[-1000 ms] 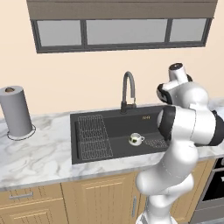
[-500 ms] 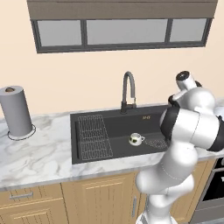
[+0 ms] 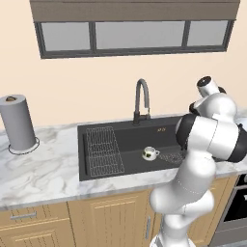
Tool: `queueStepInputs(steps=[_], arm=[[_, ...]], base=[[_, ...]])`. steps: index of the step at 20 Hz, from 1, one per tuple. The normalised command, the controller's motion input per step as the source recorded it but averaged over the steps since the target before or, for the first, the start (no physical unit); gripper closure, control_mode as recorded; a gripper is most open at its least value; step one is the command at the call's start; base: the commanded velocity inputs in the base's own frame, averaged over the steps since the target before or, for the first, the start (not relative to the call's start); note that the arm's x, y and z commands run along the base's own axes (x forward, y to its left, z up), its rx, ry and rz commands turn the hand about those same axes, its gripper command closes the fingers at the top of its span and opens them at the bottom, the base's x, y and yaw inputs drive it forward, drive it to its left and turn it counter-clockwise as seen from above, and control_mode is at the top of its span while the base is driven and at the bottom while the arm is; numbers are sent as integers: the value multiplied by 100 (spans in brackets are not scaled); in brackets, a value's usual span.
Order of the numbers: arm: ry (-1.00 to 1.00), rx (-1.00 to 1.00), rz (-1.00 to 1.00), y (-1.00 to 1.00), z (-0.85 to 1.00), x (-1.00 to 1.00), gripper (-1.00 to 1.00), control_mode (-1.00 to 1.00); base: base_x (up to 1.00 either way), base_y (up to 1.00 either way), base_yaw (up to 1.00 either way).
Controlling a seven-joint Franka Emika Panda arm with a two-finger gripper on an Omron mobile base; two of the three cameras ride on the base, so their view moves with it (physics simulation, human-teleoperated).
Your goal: Pick the mug and place it in the sink. Pick the bowl and place it in the open cabinet and then close the cabinet.
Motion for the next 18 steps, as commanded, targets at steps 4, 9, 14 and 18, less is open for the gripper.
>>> queueStepInputs(steps=[4,9,14,18], arm=[[-15,31,-4,-64,0,-20,-100,-100],[-25,16,-8,-42,-11,-31,-100,-100],[-31,0,-4,-13,-10,-22,-100,-100],[-27,0,-8,0,-27,-29,-100,-100]], base=[[0,0,0],[0,0,0],[0,0,0],[0,0,0]])
